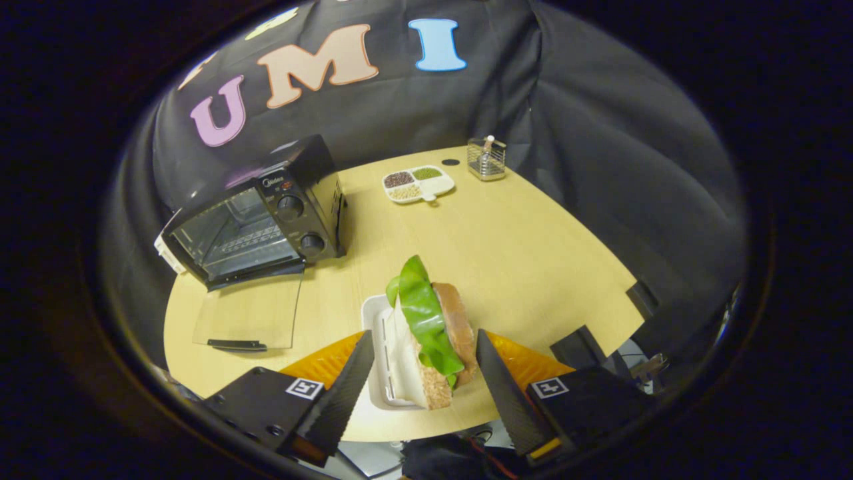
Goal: Open the toaster oven, put the food inside, and close the toaster oven door.
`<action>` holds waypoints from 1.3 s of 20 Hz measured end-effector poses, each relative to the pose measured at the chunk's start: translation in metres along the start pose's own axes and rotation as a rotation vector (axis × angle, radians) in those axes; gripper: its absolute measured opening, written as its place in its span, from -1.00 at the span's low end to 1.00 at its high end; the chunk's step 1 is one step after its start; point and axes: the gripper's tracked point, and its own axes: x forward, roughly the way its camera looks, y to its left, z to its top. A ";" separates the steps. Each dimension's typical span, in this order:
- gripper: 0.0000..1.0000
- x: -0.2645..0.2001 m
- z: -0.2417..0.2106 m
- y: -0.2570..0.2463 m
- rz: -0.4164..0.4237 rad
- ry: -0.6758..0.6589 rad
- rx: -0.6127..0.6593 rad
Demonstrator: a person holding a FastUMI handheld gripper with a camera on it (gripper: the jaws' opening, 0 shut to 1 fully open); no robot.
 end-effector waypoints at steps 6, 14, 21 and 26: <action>0.09 0.011 -0.007 0.013 0.084 0.009 0.112; -0.34 -0.015 0.016 0.023 0.128 -0.091 0.297; -0.35 -0.033 0.037 0.069 0.189 -0.202 0.613; -0.35 -0.028 0.044 0.140 0.242 -0.228 0.796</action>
